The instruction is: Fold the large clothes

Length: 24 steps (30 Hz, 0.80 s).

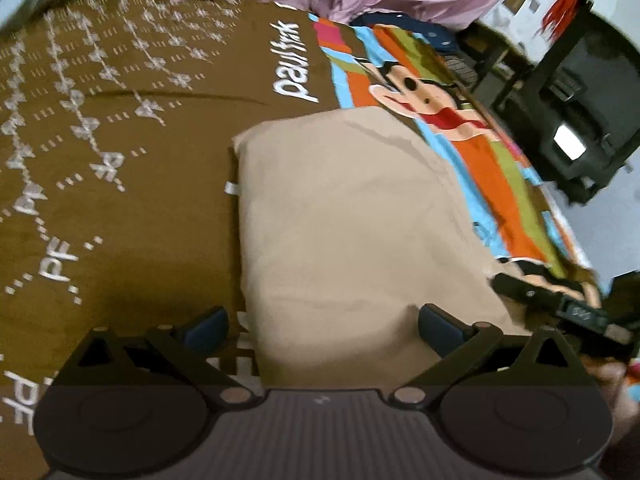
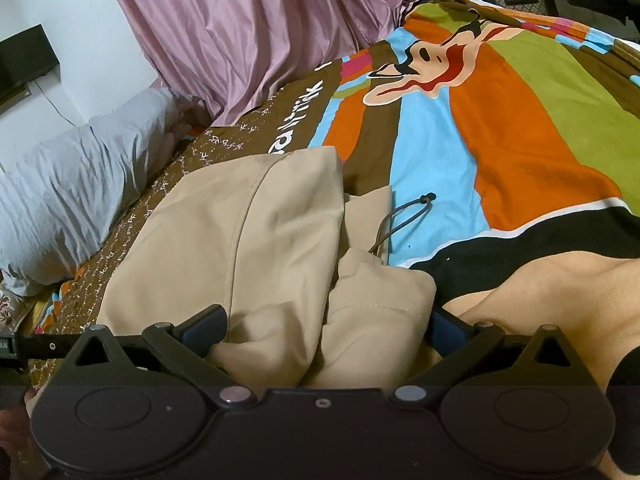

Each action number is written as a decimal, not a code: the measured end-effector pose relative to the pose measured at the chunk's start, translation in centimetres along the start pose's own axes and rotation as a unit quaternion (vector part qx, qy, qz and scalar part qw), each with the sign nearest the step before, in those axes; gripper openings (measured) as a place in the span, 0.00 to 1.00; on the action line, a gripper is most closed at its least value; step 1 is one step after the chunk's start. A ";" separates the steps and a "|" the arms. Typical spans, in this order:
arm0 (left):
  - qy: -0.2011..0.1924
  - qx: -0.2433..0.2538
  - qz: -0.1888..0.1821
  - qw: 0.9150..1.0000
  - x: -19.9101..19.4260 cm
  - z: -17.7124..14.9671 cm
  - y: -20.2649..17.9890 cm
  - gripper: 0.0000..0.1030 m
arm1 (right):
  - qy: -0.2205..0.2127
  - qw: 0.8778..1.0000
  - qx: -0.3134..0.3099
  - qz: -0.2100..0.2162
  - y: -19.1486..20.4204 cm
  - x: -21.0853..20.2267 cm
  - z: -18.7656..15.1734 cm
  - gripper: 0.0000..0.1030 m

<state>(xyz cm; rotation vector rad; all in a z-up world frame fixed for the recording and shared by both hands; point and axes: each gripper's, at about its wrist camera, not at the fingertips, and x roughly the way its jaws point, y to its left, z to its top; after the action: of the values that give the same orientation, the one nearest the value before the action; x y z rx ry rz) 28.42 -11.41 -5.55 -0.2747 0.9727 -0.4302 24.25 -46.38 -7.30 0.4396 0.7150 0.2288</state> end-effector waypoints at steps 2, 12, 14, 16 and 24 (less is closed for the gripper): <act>0.011 -0.027 -0.031 0.999 0.5 0.0 1.4 1.00 | 0.000 1.000 0.000 -0.001 0.0 0.0 0.0 0.99; 0.080 -0.063 -0.089 0.991 3.3 1.4 3.3 0.99 | -0.001 1.000 -0.010 0.007 0.1 -0.1 -0.2 0.78; 0.093 -0.049 -0.095 0.990 3.6 1.7 2.4 0.95 | 0.002 1.000 -0.006 0.012 -0.1 0.0 -0.2 0.74; 0.090 -0.026 -0.071 0.993 3.4 1.8 1.1 0.92 | 0.005 1.000 -0.001 0.019 -0.2 0.0 -0.2 0.69; 0.041 0.069 0.005 0.997 0.4 1.5 -4.3 0.66 | 0.010 0.999 0.025 0.039 -0.6 -0.2 -0.3 0.32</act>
<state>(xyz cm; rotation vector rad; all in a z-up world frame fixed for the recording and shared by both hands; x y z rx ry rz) 28.85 -15.33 -3.25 -0.1278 1.0199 -0.4995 23.93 -46.87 -7.68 0.5133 0.7260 0.2893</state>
